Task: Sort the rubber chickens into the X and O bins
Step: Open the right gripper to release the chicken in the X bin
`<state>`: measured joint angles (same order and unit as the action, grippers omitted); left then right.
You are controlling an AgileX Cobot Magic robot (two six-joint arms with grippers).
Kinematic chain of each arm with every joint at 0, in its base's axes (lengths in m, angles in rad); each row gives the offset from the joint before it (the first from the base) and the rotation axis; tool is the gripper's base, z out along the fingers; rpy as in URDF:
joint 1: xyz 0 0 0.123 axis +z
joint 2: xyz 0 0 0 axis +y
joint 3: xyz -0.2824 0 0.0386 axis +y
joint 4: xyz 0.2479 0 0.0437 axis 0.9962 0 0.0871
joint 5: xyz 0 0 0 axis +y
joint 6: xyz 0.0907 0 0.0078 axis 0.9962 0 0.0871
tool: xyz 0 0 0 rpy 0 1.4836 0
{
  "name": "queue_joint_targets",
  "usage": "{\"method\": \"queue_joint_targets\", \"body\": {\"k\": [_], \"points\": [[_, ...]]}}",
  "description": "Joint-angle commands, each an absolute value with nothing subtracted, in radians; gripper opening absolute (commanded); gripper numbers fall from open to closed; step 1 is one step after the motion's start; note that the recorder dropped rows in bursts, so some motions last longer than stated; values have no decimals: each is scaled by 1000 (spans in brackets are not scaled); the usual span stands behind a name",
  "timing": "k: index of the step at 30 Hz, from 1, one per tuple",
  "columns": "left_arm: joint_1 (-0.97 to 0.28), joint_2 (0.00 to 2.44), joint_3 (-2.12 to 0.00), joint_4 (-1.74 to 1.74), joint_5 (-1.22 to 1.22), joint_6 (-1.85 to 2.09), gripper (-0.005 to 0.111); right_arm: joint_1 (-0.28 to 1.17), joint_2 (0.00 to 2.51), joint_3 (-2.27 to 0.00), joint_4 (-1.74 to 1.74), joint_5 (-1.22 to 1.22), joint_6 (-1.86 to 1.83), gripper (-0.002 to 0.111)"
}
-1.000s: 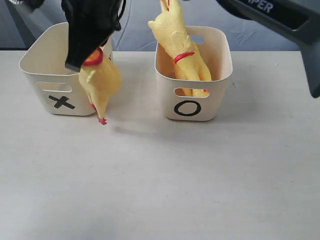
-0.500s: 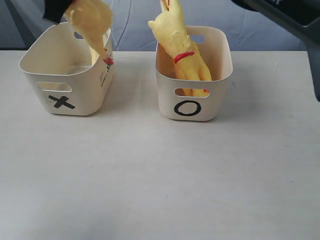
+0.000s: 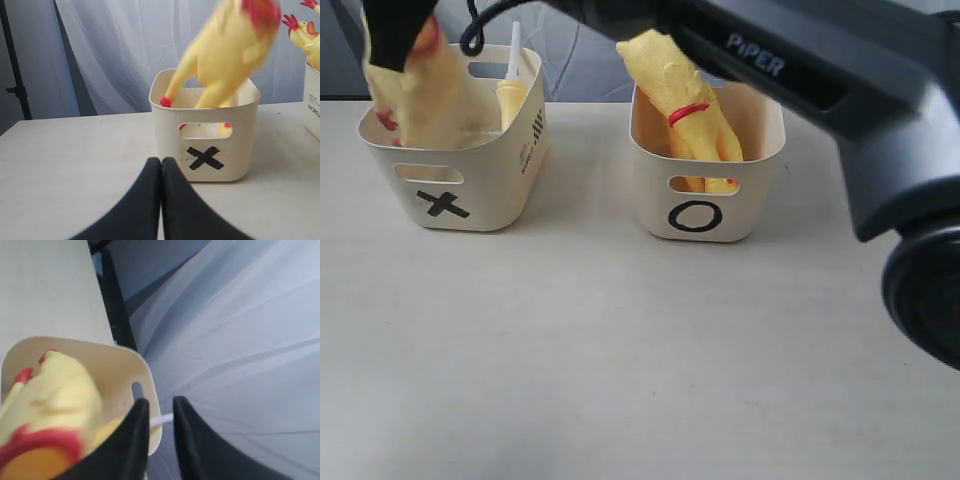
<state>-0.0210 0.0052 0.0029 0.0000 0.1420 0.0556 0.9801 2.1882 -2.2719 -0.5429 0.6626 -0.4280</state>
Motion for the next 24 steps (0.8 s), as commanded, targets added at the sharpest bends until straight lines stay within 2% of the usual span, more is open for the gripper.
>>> {"method": "queue_joint_targets", "body": {"k": [1, 3, 7, 12, 16, 22, 24], "points": [[-21, 0, 0, -7, 134, 56, 0, 976, 2241, -2278, -679, 696, -340, 67], [-21, 0, 0, -7, 134, 56, 0, 976, 2249, -2278, -755, 697, -245, 82], [-21, 0, 0, -7, 134, 56, 0, 984, 2226, -2278, -802, 793, -127, 77], [-21, 0, 0, -7, 134, 56, 0, 1020, 2153, -2278, -732, 1070, -48, 52], [-21, 0, 0, -7, 134, 56, 0, 1024, 2079, -2278, -506, 1121, -52, 33], [-21, 0, 0, -7, 134, 56, 0, 1024, 1987, -2253, -234, 1221, -164, 13], [-21, 0, 0, -7, 134, 56, 0, 1024, 1942, -2192, -148, 1221, -191, 0]]}}
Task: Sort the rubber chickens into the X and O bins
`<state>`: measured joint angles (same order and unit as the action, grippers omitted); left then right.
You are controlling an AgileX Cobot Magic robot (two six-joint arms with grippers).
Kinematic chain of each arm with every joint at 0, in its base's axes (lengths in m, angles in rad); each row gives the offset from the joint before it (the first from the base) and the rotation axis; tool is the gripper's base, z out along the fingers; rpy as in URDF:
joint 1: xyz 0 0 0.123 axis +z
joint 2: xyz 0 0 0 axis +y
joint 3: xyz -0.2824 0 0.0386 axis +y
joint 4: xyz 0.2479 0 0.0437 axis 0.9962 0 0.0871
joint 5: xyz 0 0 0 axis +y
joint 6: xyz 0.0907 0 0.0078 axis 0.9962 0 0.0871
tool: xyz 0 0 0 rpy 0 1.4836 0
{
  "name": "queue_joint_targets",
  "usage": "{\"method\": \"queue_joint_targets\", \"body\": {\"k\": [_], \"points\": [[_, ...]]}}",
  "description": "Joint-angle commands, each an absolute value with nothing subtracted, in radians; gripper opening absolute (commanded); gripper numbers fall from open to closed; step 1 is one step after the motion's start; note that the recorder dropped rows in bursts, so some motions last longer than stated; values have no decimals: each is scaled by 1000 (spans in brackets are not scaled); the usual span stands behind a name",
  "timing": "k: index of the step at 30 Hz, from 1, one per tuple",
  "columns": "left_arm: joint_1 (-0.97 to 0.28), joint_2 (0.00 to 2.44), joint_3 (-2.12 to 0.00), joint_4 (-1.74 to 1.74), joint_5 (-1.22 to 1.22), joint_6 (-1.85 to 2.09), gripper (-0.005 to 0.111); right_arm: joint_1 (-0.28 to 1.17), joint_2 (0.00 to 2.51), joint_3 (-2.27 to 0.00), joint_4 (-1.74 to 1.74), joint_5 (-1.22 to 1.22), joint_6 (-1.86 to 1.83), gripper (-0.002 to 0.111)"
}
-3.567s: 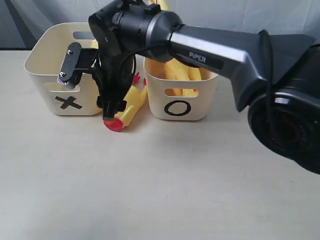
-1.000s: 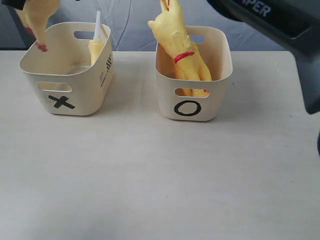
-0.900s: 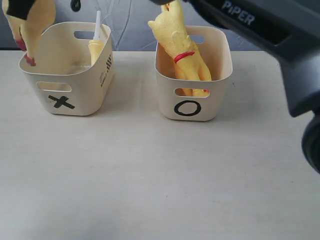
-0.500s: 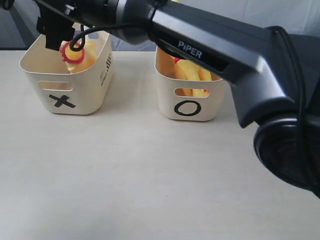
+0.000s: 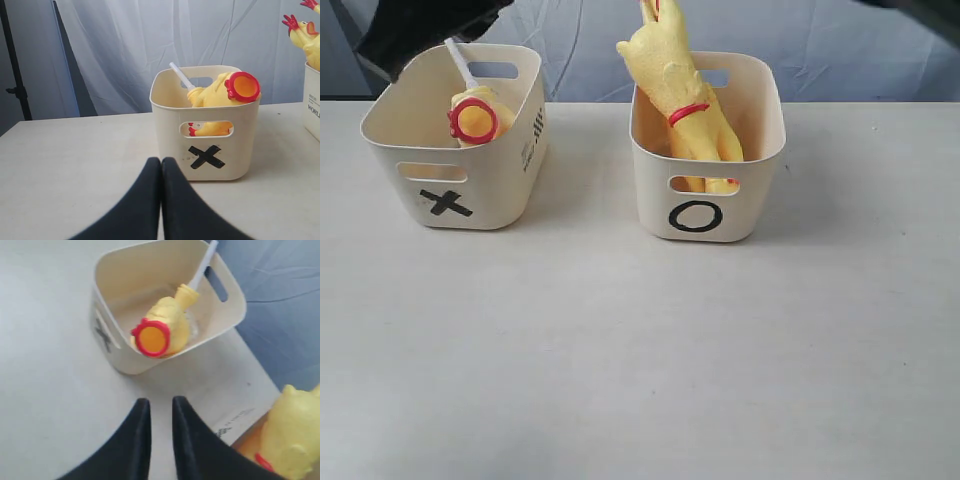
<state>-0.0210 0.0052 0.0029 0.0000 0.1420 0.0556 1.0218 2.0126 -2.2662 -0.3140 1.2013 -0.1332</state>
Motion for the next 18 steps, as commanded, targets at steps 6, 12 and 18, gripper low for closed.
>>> {"method": "queue_joint_targets", "body": {"k": [6, 12, 18], "points": [[-21, 0, 0, -7, 134, 56, 0, 1030, 1782, -1876, 88, 1221, -193, -1], [-21, 0, 0, -7, 134, 56, 0, 1032, 1588, -1416, -66, 1221, -159, -1], [-21, 0, 0, -7, 134, 56, 0, 1032, 1323, -1090, -156, 1221, -99, -1]]}}
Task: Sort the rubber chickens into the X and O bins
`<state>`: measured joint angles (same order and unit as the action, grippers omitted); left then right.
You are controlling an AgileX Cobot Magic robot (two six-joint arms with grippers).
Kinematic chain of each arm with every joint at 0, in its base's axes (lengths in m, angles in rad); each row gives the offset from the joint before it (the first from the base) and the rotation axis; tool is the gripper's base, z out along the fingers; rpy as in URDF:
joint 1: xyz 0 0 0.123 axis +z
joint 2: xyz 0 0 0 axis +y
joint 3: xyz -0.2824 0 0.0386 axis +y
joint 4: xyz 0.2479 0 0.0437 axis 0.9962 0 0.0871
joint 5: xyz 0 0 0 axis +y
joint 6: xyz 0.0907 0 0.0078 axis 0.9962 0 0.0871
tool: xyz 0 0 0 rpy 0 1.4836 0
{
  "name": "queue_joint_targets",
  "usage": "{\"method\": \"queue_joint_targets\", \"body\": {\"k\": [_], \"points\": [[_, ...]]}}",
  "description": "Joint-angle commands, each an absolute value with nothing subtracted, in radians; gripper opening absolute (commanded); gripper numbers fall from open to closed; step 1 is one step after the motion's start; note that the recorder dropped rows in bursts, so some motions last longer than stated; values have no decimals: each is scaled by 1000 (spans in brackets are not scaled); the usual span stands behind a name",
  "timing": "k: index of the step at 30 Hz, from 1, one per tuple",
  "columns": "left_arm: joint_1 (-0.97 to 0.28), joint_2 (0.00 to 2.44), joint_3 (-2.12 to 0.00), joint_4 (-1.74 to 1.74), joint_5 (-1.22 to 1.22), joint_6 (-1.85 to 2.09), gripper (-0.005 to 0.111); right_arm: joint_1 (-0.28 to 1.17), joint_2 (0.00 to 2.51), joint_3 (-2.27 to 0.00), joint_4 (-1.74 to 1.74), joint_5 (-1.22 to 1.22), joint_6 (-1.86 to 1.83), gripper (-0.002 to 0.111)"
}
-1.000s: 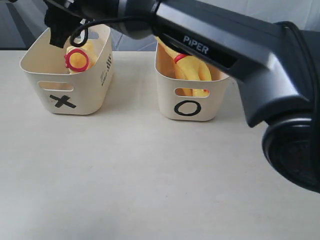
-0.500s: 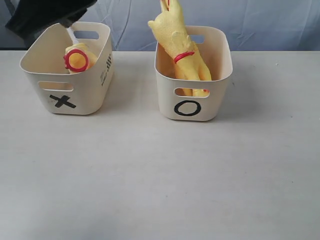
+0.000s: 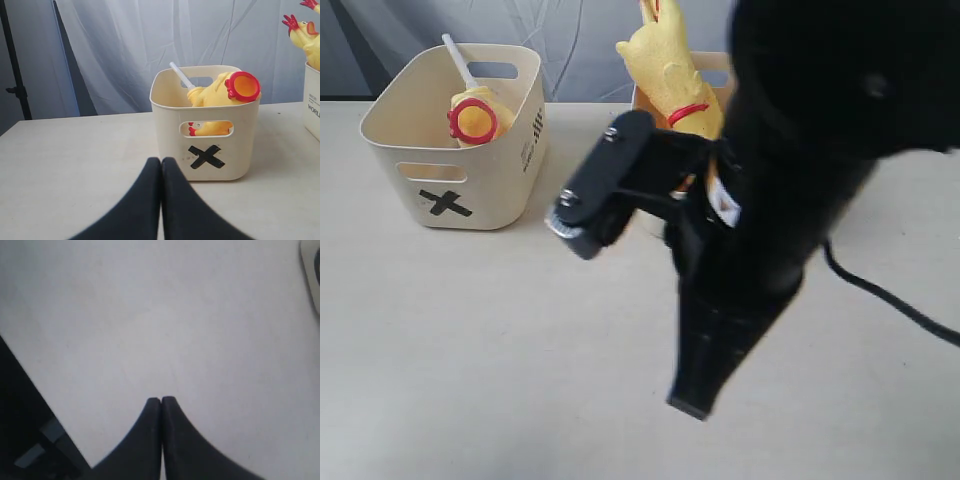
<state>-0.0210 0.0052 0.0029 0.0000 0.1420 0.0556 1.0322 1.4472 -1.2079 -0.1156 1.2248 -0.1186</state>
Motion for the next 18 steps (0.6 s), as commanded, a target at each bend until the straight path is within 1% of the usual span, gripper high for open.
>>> {"method": "queue_joint_targets", "body": {"k": [1, 4, 5, 8, 9, 15, 18], "points": [[-21, 0, 0, -7, 134, 56, 0, 1022, 1295, -1056, -242, 1221, -61, -1], [-21, 0, 0, -7, 134, 56, 0, 963, 1243, -957, -584, 1221, -49, -1], [-21, 0, 0, -7, 134, 56, 0, 925, 1226, -927, -620, 1221, -49, -1], [-21, 0, 0, -7, 134, 56, 0, 792, 1156, -868, -547, 1221, -49, -1], [-21, 0, 0, -7, 134, 56, 0, 711, 1111, -837, -503, 1104, -49, -1], [-21, 0, 0, -7, 134, 56, 0, 391, 874, -692, -391, 479, -51, -1], [-21, 0, 0, -7, 134, 56, 0, 248, 763, -643, -393, 348, -51, -1]]}}
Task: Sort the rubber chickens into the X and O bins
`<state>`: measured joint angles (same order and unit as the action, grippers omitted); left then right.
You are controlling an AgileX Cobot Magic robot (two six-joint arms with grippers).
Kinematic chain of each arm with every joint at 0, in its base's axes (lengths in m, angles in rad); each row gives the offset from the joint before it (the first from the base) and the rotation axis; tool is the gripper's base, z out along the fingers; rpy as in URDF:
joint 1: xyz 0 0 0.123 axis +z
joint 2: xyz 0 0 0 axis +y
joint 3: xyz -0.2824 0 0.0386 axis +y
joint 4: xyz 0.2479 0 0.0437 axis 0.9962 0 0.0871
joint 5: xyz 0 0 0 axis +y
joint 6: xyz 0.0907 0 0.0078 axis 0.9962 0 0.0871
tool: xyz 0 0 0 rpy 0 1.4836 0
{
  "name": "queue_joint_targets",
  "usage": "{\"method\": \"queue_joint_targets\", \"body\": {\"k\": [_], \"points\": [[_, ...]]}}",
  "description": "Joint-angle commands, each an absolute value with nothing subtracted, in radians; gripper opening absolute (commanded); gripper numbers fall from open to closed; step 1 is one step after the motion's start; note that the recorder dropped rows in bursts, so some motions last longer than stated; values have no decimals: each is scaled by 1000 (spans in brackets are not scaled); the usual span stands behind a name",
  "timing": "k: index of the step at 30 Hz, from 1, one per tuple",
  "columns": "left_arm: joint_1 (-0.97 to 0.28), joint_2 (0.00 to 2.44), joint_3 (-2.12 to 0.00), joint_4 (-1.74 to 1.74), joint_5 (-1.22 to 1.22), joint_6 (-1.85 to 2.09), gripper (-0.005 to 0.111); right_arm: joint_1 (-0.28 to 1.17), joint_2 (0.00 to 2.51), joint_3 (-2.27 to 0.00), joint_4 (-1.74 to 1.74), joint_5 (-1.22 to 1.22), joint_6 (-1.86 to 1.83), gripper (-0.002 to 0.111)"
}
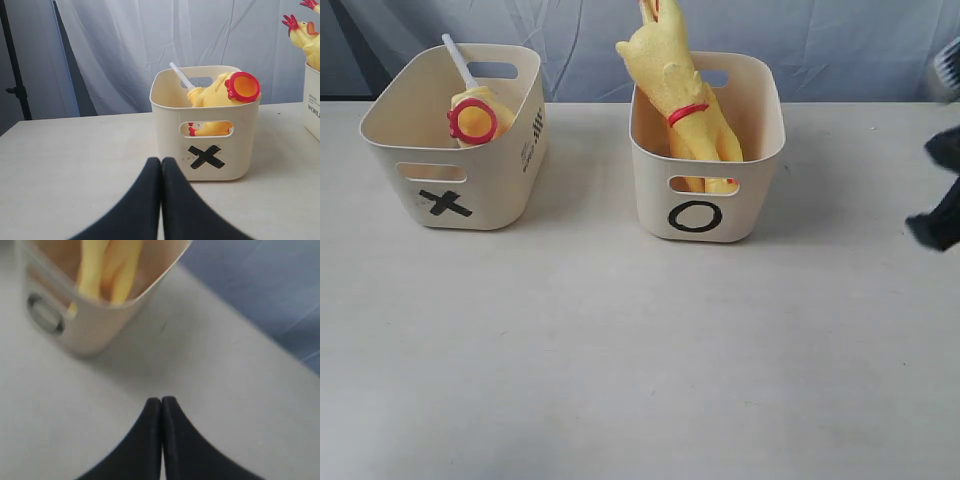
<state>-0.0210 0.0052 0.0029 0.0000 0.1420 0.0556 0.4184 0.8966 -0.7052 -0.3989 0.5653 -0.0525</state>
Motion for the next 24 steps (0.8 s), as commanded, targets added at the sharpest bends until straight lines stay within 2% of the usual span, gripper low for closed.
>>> {"method": "queue_joint_targets", "body": {"k": [1, 5, 9, 17, 24], "points": [[-21, 0, 0, -7, 134, 56, 0, 206, 720, -636, -393, 346, -51, -1], [-21, 0, 0, -7, 134, 56, 0, 35, 550, -607, -393, 373, -51, -1], [-21, 0, 0, -7, 134, 56, 0, -49, 384, -602, -362, 435, -45, -1], [-21, 0, 0, -7, 134, 56, 0, -67, 156, -572, -277, 580, 104, -1], [-21, 0, 0, -7, 134, 56, 0, -69, 18, -372, -262, 400, 247, -1]]}}
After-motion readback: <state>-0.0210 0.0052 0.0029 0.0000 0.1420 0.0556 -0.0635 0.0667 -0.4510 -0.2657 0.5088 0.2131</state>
